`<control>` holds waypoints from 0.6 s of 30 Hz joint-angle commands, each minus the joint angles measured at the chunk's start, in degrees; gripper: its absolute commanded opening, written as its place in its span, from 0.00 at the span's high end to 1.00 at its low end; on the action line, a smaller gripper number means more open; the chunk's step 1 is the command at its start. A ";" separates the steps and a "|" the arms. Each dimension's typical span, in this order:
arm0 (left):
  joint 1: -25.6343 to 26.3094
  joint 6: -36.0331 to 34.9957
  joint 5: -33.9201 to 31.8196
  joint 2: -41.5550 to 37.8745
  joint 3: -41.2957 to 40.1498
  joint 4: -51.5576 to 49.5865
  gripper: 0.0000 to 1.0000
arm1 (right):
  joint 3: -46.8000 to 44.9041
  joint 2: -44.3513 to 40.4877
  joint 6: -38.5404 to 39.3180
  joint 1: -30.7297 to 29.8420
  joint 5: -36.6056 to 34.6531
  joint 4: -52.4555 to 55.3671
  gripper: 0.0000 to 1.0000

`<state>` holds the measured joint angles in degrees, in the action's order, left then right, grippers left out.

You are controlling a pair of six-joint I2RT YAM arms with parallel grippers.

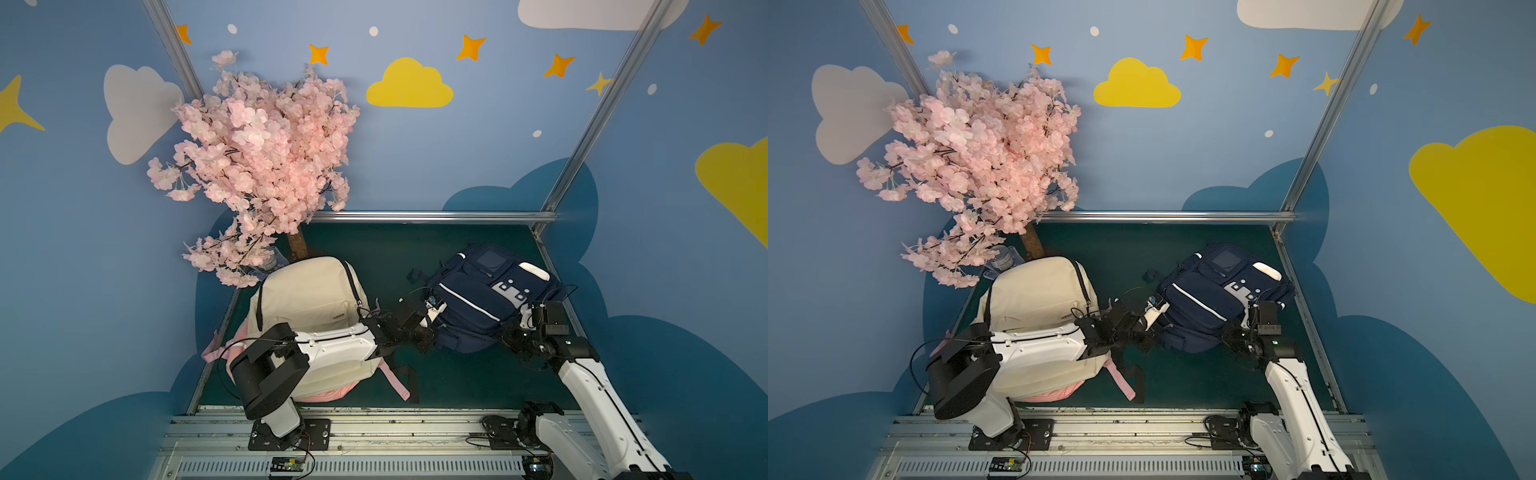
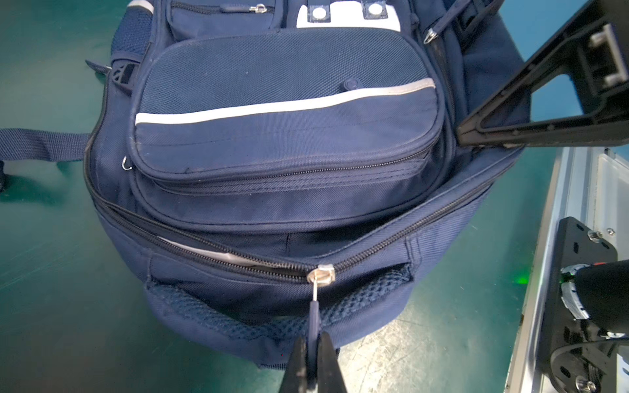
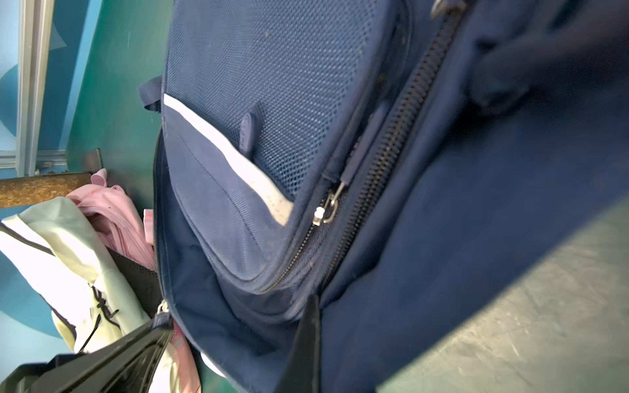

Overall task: Zip up the backpack
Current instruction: Zip the zipper on the backpack.

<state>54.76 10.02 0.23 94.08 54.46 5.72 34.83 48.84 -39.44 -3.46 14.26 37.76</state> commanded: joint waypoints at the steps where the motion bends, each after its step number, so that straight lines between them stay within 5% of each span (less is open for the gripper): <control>1: -1.59 -1.10 -2.56 0.58 1.64 -3.43 0.98 | 3.01 0.22 4.45 0.10 2.50 -2.34 0.81; 3: -1.59 -1.76 -2.85 0.00 2.13 -3.80 0.98 | 3.33 0.84 7.98 -0.49 8.33 -3.36 0.48; 7: -2.63 -1.79 -5.37 -2.65 1.98 -6.15 0.98 | 8.95 -0.17 15.50 -6.52 11.34 0.36 0.23; 13: -3.36 -6.02 -1.52 -5.85 1.54 -7.73 0.98 | 9.02 -2.61 22.32 -16.93 7.79 -1.95 0.25; 18: -2.17 -5.65 0.87 -8.55 0.39 -5.72 0.98 | 6.86 4.08 24.36 -21.46 7.52 -11.30 0.30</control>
<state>52.03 5.54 -1.56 88.33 55.24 -1.26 42.94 49.21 -18.41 -23.66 22.28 32.29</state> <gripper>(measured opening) 0.063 0.703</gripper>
